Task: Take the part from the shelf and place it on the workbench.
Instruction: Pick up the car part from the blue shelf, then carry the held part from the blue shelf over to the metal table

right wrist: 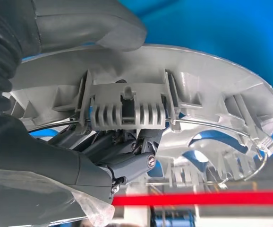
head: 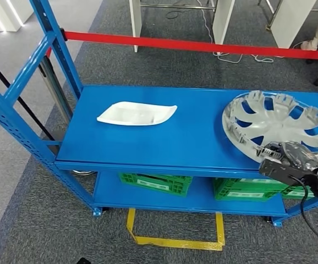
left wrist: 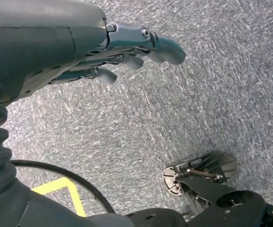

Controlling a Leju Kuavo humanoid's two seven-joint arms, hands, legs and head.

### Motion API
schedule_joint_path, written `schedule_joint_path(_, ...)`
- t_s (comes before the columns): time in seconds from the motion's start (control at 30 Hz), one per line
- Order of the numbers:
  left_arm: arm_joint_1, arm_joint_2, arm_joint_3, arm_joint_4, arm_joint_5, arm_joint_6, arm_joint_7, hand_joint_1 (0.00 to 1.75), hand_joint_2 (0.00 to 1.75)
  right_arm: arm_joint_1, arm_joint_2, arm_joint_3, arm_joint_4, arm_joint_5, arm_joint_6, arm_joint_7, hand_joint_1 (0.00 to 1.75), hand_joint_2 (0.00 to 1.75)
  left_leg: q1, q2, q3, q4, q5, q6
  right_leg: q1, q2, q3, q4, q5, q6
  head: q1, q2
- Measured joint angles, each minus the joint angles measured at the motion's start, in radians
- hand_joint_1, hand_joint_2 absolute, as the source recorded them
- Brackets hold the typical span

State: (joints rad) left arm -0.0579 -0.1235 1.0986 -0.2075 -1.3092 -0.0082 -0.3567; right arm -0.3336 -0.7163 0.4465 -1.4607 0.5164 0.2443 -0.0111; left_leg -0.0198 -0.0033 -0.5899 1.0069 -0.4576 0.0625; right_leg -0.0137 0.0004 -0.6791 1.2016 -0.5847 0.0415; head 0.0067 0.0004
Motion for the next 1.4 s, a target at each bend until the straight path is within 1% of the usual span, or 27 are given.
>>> schedule_joint_path(0.03,0.000,-0.001,0.000,0.000,-0.002,-0.001,0.000,0.00,1.75,-0.012,0.000,0.006,0.000,-0.002,0.000,-0.004,1.75,1.75,0.000,0.000,0.000,0.000,0.000,0.000,-0.001,0.000,-0.028,0.060,-0.020,0.003,0.000,0.000)
schedule_joint_path(0.07,0.000,-0.002,0.000,0.000,-0.004,-0.002,0.000,0.00,1.75,-0.022,0.000,0.013,0.000,-0.004,0.000,-0.007,1.75,1.75,0.001,0.000,0.001,0.001,0.000,0.000,-0.002,0.000,-0.044,0.093,-0.022,0.007,0.000,0.000)
schedule_joint_path(0.1,0.000,-0.003,0.000,0.000,-0.005,-0.002,0.000,0.00,1.75,-0.031,0.000,0.019,0.000,-0.005,0.000,-0.009,1.75,1.75,0.002,0.000,0.002,0.002,-0.001,-0.002,-0.004,-0.001,-0.043,0.087,-0.005,0.011,0.000,0.000)
schedule_joint_path(0.13,0.000,-0.004,0.000,0.000,-0.006,-0.003,0.000,0.00,1.75,-0.040,0.000,0.023,0.000,-0.006,0.000,-0.011,1.75,1.75,0.005,-0.001,0.003,0.004,-0.003,-0.004,-0.008,-0.001,-0.022,0.041,0.029,0.016,0.000,0.000)
schedule_joint_path(0.2,-0.001,-0.005,0.000,0.000,-0.008,-0.005,0.000,0.00,1.75,-0.058,0.000,0.031,0.000,-0.007,-0.004,-0.017,1.75,1.75,0.007,-0.004,0.001,0.014,-0.010,-0.015,-0.013,-0.003,0.043,-0.092,0.090,0.025,0.002,0.000)
schedule_joint_path(0.27,-0.001,-0.003,0.000,0.000,-0.012,-0.006,0.000,0.00,1.75,-0.079,0.003,0.041,0.001,-0.007,-0.010,-0.027,1.75,1.75,0.005,-0.006,-0.008,0.025,-0.014,-0.026,-0.013,0.000,0.078,-0.163,0.103,0.017,0.003,0.000)
schedule_joint_path(0.37,-0.002,-0.002,-0.001,0.000,-0.018,-0.008,0.000,0.00,1.75,-0.120,0.011,0.065,0.002,-0.002,-0.014,-0.037,1.75,1.75,0.003,-0.005,-0.016,0.034,-0.017,-0.037,-0.014,0.004,0.077,-0.166,0.099,-0.004,0.002,0.000)
schedule_joint_path(0.4,-0.004,-0.001,-0.001,0.000,-0.019,-0.008,0.000,0.00,1.75,-0.138,0.014,0.072,0.002,0.001,-0.014,-0.038,1.75,1.75,0.003,-0.004,-0.022,0.049,-0.028,-0.042,-0.015,0.004,0.078,-0.166,0.099,-0.010,0.000,0.000)
schedule_joint_path(0.47,-0.008,-0.001,-0.002,0.000,-0.023,-0.008,0.000,0.00,1.75,-0.175,0.019,0.085,0.002,0.010,-0.017,-0.038,1.75,1.75,0.007,-0.004,-0.059,0.135,-0.077,-0.054,-0.015,0.002,0.080,-0.166,0.098,-0.021,-0.004,0.000)
schedule_joint_path(0.53,-0.013,-0.003,-0.004,0.000,-0.027,-0.009,0.000,0.00,1.75,-0.201,0.026,0.098,0.002,0.027,-0.036,-0.040,1.75,1.75,0.010,-0.004,-0.120,0.264,-0.129,-0.058,-0.011,0.000,0.081,-0.166,0.097,-0.027,-0.006,0.000)
schedule_joint_path(0.57,-0.014,-0.003,-0.005,0.000,-0.028,-0.009,0.000,0.00,1.75,-0.207,0.031,0.104,0.002,0.038,-0.056,-0.043,1.75,1.75,0.010,-0.004,-0.140,0.304,-0.135,-0.056,-0.008,-0.001,0.083,-0.166,0.095,-0.028,-0.006,0.000)
schedule_joint_path(0.6,-0.015,-0.004,-0.007,0.000,-0.030,-0.010,0.000,0.00,1.75,-0.210,0.038,0.110,0.002,0.052,-0.081,-0.049,1.75,1.75,0.009,-0.004,-0.145,0.310,-0.123,-0.051,-0.005,-0.001,0.085,-0.166,0.094,-0.030,-0.006,0.000)
schedule_joint_path(0.63,-0.015,-0.004,-0.008,0.000,-0.032,-0.010,0.000,0.00,1.75,-0.210,0.047,0.115,0.002,0.067,-0.108,-0.056,1.75,1.75,0.007,-0.004,-0.134,0.278,-0.093,-0.044,-0.002,0.000,0.087,-0.166,0.093,-0.032,-0.006,0.000)
schedule_joint_path(0.67,-0.015,-0.004,-0.010,0.000,-0.034,-0.010,0.000,0.00,1.75,-0.208,0.055,0.120,0.002,0.084,-0.135,-0.063,1.75,1.75,0.003,-0.004,-0.110,0.218,-0.053,-0.035,0.000,0.000,0.089,-0.166,0.092,-0.034,-0.005,0.000)
schedule_joint_path(0.73,-0.015,-0.003,-0.012,0.000,-0.038,-0.011,0.000,0.00,1.75,-0.202,0.073,0.129,0.002,0.114,-0.176,-0.072,1.75,1.75,-0.007,-0.004,-0.060,0.098,0.001,-0.015,0.003,0.001,0.090,-0.167,0.090,-0.034,-0.005,0.000)
schedule_joint_path(0.77,-0.015,-0.003,-0.013,0.000,-0.039,-0.011,0.000,0.00,1.75,-0.199,0.081,0.134,0.002,0.125,-0.190,-0.074,1.75,1.75,-0.011,-0.004,-0.045,0.062,0.011,-0.009,0.003,0.002,0.088,-0.168,0.091,-0.032,-0.005,0.000)
schedule_joint_path(0.83,-0.016,-0.004,-0.016,0.000,-0.042,-0.011,0.005,0.00,1.75,-0.194,0.095,0.144,0.000,0.142,-0.201,-0.076,1.75,1.75,-0.013,-0.003,-0.038,0.038,0.011,-0.004,0.004,0.001,0.086,-0.172,0.093,-0.027,-0.005,0.000)
schedule_joint_path(0.93,-0.017,-0.006,-0.020,0.000,-0.046,-0.011,0.015,0.00,1.75,-0.193,0.110,0.154,-0.008,0.158,-0.208,-0.080,1.75,1.75,-0.003,-0.002,-0.025,0.005,0.016,-0.001,0.004,-0.001,0.072,-0.156,0.073,-0.016,-0.003,0.000)
schedule_joint_path(0.97,-0.018,-0.008,-0.021,0.000,-0.046,-0.012,0.017,0.00,1.75,-0.194,0.115,0.157,-0.009,0.162,-0.211,-0.082,1.75,1.75,0.000,-0.002,-0.022,-0.003,0.019,0.000,0.004,-0.001,0.053,-0.119,0.050,-0.014,-0.001,0.000)
schedule_joint_path(1.03,-0.018,-0.009,-0.023,0.000,-0.046,-0.013,0.022,0.00,1.75,-0.196,0.124,0.163,-0.010,0.168,-0.219,-0.090,1.75,1.75,0.000,-0.002,-0.022,-0.005,0.021,0.001,0.003,0.000,-0.009,0.009,-0.007,-0.009,0.001,0.000)
schedule_joint_path(1.07,-0.018,-0.010,-0.024,0.000,-0.046,-0.012,0.026,0.00,1.75,-0.196,0.129,0.166,-0.011,0.171,-0.222,-0.094,1.75,1.75,0.000,-0.002,-0.022,-0.005,0.021,0.001,0.002,0.001,-0.040,0.070,-0.024,-0.006,0.001,0.000)
schedule_joint_path(1.1,-0.018,-0.012,-0.024,0.000,-0.045,-0.011,0.030,0.00,1.75,-0.195,0.134,0.169,-0.013,0.173,-0.225,-0.098,1.75,1.75,0.001,-0.002,-0.021,-0.004,0.020,0.000,0.001,0.000,-0.059,0.101,-0.023,-0.002,0.001,0.000)
schedule_joint_path(1.13,-0.018,-0.013,-0.024,0.000,-0.045,-0.010,0.033,0.00,1.75,-0.195,0.138,0.171,-0.015,0.174,-0.226,-0.101,1.75,1.75,0.003,-0.002,-0.020,-0.003,0.019,-0.002,-0.001,0.000,-0.058,0.091,-0.003,0.003,0.001,0.000)
schedule_joint_path(1.2,-0.018,-0.015,-0.024,0.000,-0.044,-0.007,0.037,0.00,1.75,-0.197,0.144,0.174,-0.020,0.175,-0.227,-0.104,1.75,1.75,0.008,-0.003,-0.019,0.005,0.012,-0.011,-0.009,-0.003,-0.006,-0.028,0.070,0.015,0.001,0.000)
schedule_joint_path(1.23,-0.018,-0.015,-0.024,0.000,-0.044,-0.006,0.037,0.00,1.75,-0.200,0.147,0.175,-0.022,0.175,-0.227,-0.103,1.75,1.75,0.008,-0.004,-0.022,0.014,0.008,-0.017,-0.010,-0.004,0.028,-0.093,0.095,0.019,0.002,0.000)
schedule_joint_path(1.3,-0.018,-0.015,-0.024,0.000,-0.043,-0.005,0.039,0.00,1.75,-0.204,0.152,0.177,-0.024,0.177,-0.230,-0.103,1.75,1.75,0.006,-0.007,-0.030,0.030,0.006,-0.028,-0.010,-0.003,0.063,-0.157,0.108,0.015,0.003,0.000)
schedule_joint_path(1.4,-0.019,-0.014,-0.024,0.000,-0.043,-0.005,0.045,0.00,1.75,-0.204,0.159,0.178,-0.025,0.181,-0.233,-0.105,1.75,1.75,0.005,-0.007,-0.038,0.042,0.002,-0.039,-0.010,-0.001,0.063,-0.157,0.109,-0.004,0.001,0.000)
